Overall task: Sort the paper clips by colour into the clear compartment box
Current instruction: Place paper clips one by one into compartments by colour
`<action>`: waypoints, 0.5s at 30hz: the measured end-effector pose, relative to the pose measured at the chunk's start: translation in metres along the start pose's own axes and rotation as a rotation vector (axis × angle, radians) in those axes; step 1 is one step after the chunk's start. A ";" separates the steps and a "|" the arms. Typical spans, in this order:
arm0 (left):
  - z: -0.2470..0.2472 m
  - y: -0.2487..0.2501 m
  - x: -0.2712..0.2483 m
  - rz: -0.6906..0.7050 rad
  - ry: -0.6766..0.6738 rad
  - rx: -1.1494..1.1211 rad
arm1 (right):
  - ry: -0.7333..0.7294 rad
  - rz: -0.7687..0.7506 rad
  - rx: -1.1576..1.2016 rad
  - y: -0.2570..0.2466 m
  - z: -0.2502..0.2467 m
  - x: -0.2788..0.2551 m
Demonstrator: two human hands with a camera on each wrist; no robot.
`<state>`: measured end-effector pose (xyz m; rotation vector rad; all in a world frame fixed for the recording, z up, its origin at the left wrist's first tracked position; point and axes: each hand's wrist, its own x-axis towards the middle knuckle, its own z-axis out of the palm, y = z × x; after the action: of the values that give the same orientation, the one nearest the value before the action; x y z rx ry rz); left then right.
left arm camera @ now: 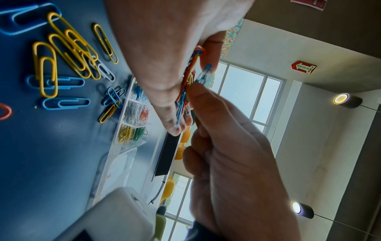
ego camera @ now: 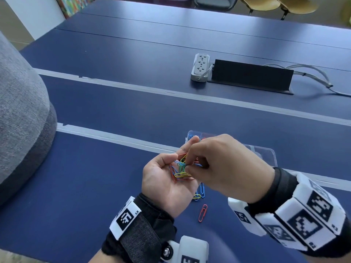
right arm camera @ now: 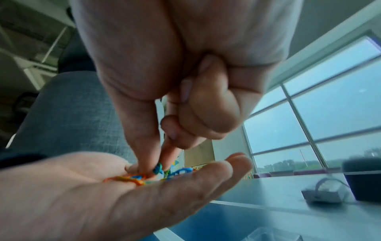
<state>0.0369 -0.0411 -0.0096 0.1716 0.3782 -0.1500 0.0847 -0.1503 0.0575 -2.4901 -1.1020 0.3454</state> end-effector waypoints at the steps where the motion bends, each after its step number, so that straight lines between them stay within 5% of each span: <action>1: 0.000 0.001 0.000 0.003 0.002 -0.011 | 0.019 0.017 0.052 0.001 -0.002 0.000; 9: -0.001 -0.002 0.001 -0.001 -0.027 -0.024 | 0.065 0.122 0.248 0.007 -0.006 0.001; 15: -0.003 -0.001 0.003 -0.004 -0.014 0.020 | -0.105 0.387 1.251 0.019 -0.013 0.007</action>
<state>0.0379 -0.0417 -0.0139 0.1892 0.3633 -0.1590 0.1063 -0.1604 0.0598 -1.4978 -0.2054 0.9280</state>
